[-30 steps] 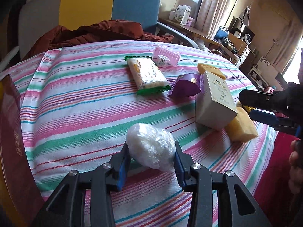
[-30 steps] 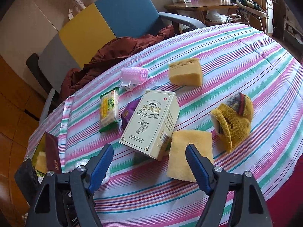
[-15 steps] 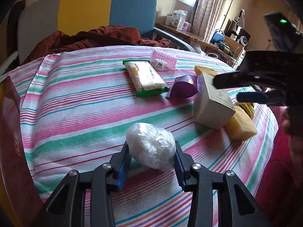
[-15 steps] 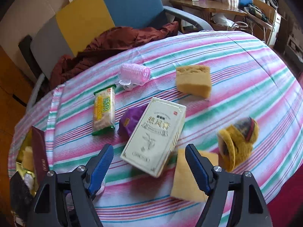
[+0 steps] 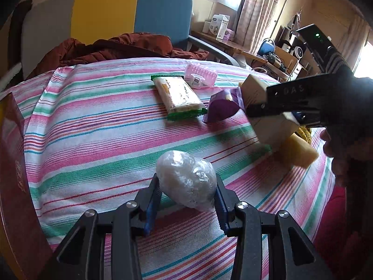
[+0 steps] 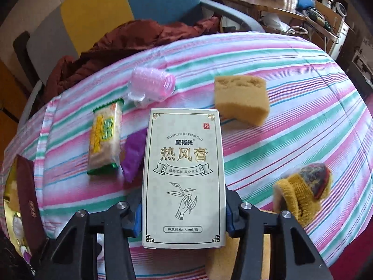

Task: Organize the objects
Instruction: 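Carry the clear bag and white box over the gold tray, then open both tools to drop the bag and box into the tray, then withdraw both open tools from the tray, then swing both tools toward the remaining items on the cloth, then grasp the WEIDAN cracker packet with the left tool while the right tool grasps the pink hair roller, then carry the cracker packet and pink roller over the gold tray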

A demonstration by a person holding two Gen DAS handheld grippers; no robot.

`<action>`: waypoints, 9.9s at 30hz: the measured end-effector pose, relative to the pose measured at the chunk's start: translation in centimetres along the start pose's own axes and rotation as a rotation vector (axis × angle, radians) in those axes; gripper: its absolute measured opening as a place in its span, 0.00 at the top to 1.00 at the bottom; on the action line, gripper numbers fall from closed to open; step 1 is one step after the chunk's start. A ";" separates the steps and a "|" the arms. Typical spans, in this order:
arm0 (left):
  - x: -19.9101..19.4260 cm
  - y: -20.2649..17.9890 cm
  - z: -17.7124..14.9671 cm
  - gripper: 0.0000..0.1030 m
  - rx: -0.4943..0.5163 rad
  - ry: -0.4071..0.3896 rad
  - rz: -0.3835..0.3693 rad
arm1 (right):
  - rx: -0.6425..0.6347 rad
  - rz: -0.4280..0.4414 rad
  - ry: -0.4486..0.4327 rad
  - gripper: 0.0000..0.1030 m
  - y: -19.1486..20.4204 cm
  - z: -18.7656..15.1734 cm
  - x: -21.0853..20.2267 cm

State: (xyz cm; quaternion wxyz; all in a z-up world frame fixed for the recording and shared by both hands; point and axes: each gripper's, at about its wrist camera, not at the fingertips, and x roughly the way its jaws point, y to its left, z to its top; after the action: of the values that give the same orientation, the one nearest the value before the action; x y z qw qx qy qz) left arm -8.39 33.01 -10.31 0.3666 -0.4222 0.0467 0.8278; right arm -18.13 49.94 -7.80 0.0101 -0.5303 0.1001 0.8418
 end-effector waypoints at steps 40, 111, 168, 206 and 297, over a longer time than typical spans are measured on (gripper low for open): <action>-25.6 18.7 -10.5 0.64 -0.447 -0.229 0.418 | -0.542 0.510 -0.085 0.51 23.3 -11.4 -11.1; -25.7 13.1 -10.1 0.27 -0.292 -0.192 0.527 | -0.615 0.302 -0.138 0.22 23.3 -16.9 -9.1; -13.1 2.3 3.2 0.22 0.007 -0.050 0.243 | 0.348 -0.046 -0.298 0.20 -6.3 -4.2 -8.6; 6.5 2.0 8.5 0.53 -0.075 0.131 0.235 | 0.235 0.039 -0.193 0.20 -3.5 -3.0 -6.5; -25.1 13.4 -6.6 0.51 -0.351 -0.225 0.364 | -0.531 0.447 -0.125 0.36 21.4 -10.1 -9.1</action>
State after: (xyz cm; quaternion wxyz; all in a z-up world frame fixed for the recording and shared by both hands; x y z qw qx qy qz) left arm -3.25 6.49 0.78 0.1359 -0.3696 -0.0634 0.9170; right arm -7.83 27.95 -0.51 -0.3067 -0.4269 -0.0094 0.8507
